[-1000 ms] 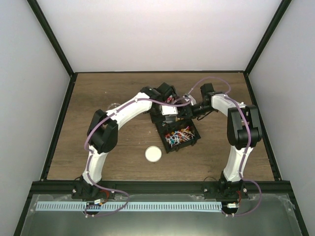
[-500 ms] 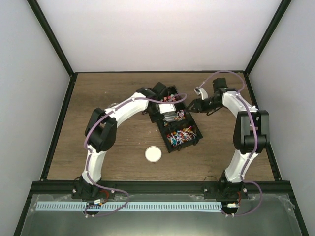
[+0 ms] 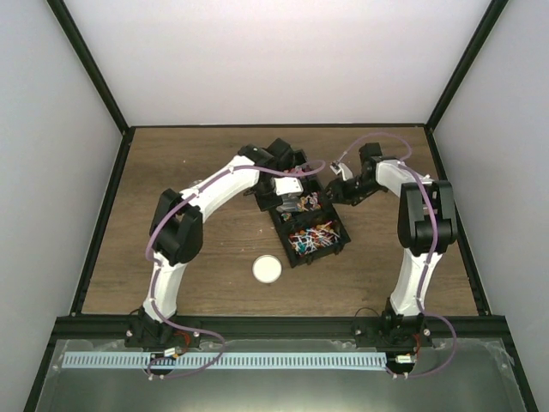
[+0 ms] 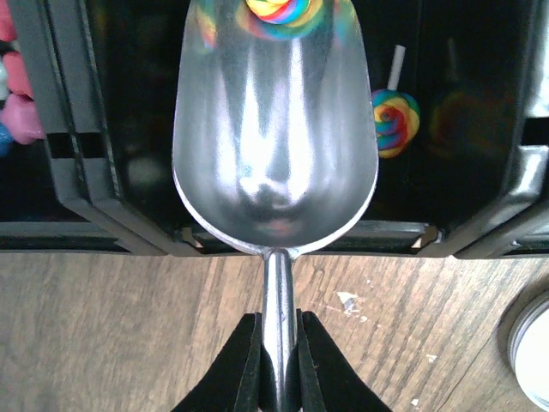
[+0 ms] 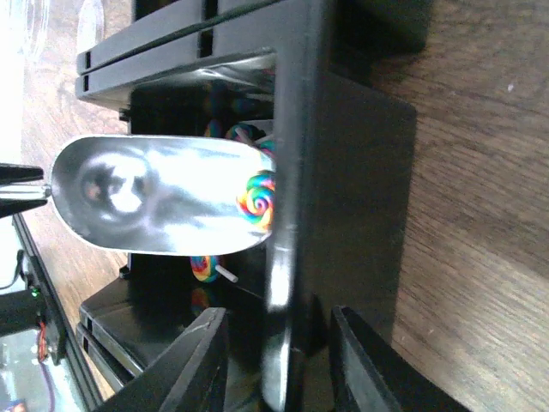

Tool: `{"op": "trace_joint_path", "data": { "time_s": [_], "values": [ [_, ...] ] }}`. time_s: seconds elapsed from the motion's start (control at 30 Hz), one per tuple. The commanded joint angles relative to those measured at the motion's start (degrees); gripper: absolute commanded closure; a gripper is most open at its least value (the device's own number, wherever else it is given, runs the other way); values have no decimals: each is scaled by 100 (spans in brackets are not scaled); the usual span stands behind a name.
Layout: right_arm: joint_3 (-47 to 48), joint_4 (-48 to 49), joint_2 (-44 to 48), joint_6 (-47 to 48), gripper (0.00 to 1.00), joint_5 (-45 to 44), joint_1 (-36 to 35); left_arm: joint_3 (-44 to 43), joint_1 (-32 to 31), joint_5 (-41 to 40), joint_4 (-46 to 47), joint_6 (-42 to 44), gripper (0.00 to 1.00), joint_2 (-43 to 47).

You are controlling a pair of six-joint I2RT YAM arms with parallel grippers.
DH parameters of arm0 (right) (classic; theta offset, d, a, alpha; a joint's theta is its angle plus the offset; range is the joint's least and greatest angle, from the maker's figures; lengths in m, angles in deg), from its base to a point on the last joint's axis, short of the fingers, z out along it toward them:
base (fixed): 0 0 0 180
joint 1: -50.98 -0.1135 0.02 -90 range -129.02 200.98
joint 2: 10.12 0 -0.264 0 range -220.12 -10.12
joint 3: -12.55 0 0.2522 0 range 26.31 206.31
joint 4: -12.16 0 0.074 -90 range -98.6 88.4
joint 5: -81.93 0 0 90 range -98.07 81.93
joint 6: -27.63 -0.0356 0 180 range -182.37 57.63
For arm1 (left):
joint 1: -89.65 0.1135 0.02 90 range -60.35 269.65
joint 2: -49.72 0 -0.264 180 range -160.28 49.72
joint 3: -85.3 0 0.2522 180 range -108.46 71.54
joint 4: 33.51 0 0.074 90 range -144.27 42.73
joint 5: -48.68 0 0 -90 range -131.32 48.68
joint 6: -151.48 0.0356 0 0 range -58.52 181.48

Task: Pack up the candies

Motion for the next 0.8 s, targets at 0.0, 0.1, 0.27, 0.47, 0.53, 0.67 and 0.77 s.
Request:
{"op": "trace_joint_path", "data": {
  "time_s": [0.0, 0.1, 0.27, 0.47, 0.53, 0.67, 0.77],
  "values": [
    [140, 7, -12, -148, 69, 484, -57, -537, -44, -409, -757, -73, 96, -366],
    [60, 43, 25, -212, 73, 643, -65, -626, -98, -584, -798, -113, 96, -535],
    [25, 77, 27, -202, 78, 697, -83, -595, -150, -648, -766, -143, 96, -682],
    [24, 120, -2, -154, 88, 753, -101, -619, -175, 29, -407, -376, 96, -725],
    [-5, 138, -14, -170, 90, 784, -96, -550, -249, 62, -221, -403, 96, -764],
    [-44, 154, 2, -163, 96, 823, -109, -496, -313, 74, -32, -499, 96, -801],
    [-66, 153, 15, -165, 99, 745, -104, -533, -289, 78, -95, -577, 96, -719]
  ]
}}
